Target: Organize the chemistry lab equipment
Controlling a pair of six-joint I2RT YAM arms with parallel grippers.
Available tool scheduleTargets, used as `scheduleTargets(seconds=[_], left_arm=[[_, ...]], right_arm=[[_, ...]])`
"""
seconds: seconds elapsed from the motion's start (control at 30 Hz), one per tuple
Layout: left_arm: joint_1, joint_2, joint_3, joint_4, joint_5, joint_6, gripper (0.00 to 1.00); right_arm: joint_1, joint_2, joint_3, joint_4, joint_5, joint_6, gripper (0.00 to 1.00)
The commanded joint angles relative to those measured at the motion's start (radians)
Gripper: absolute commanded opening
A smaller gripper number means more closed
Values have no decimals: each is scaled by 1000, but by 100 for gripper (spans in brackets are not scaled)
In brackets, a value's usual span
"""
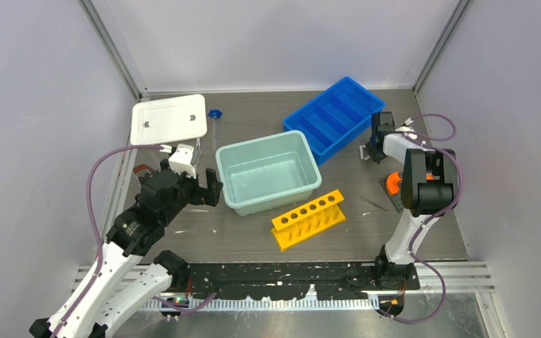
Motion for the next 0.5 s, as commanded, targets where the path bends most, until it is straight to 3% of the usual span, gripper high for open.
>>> scheduleTargets(seconds=[0.0, 0.47], left_arm=[[-3, -11, -2, 46, -9, 9, 100], [-3, -19, -5, 44, -20, 10, 100]], right_arm=[[3, -73, -9, 4, 42, -6, 13], [8, -332, -35, -83, 100, -118, 11]])
